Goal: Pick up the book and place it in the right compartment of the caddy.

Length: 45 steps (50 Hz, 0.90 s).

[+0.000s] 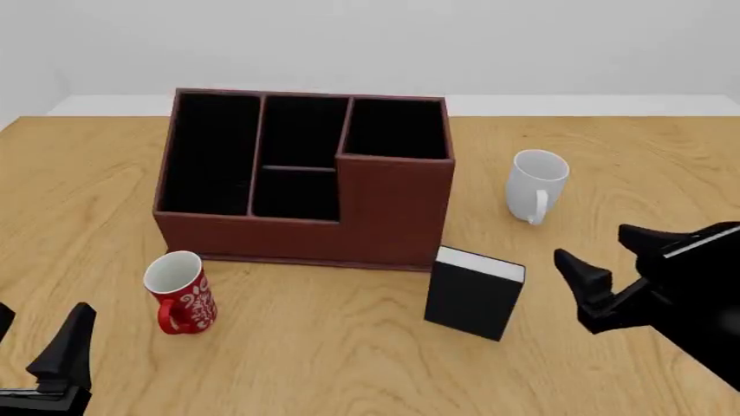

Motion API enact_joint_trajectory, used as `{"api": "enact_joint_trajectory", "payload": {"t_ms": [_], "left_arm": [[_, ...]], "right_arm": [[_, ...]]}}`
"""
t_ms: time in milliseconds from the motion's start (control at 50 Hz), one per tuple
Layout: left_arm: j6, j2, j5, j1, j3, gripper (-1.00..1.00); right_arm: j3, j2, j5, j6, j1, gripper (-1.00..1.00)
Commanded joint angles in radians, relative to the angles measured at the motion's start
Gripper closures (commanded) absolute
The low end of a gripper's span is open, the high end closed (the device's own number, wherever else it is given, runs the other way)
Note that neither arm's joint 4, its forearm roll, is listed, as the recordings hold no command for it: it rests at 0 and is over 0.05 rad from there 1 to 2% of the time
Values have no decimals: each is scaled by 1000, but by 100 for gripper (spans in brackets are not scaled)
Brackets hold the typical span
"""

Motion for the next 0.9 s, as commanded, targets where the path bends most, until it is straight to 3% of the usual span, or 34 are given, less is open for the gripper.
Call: {"api": "enact_joint_trajectory", "payload": {"t_ms": [20,260,340,460,640,900], "left_arm": [[0,0,0,0,0,-100],[0,0,0,0,0,-100],[0,0,0,0,0,-100],[0,0,0,0,0,-100],[0,0,0,0,0,-100],[0,0,0,0,0,-100]], "right_arm": [[-80,110,85,-51,46,-100],[-151,173,157,-64,100,-100],[-161,212,186,-41,159,-100],[-219,305,241,-59,201,-100],[-254,364,268,-73,210,-100],[-321,420,360,-166,143,-100]]}}
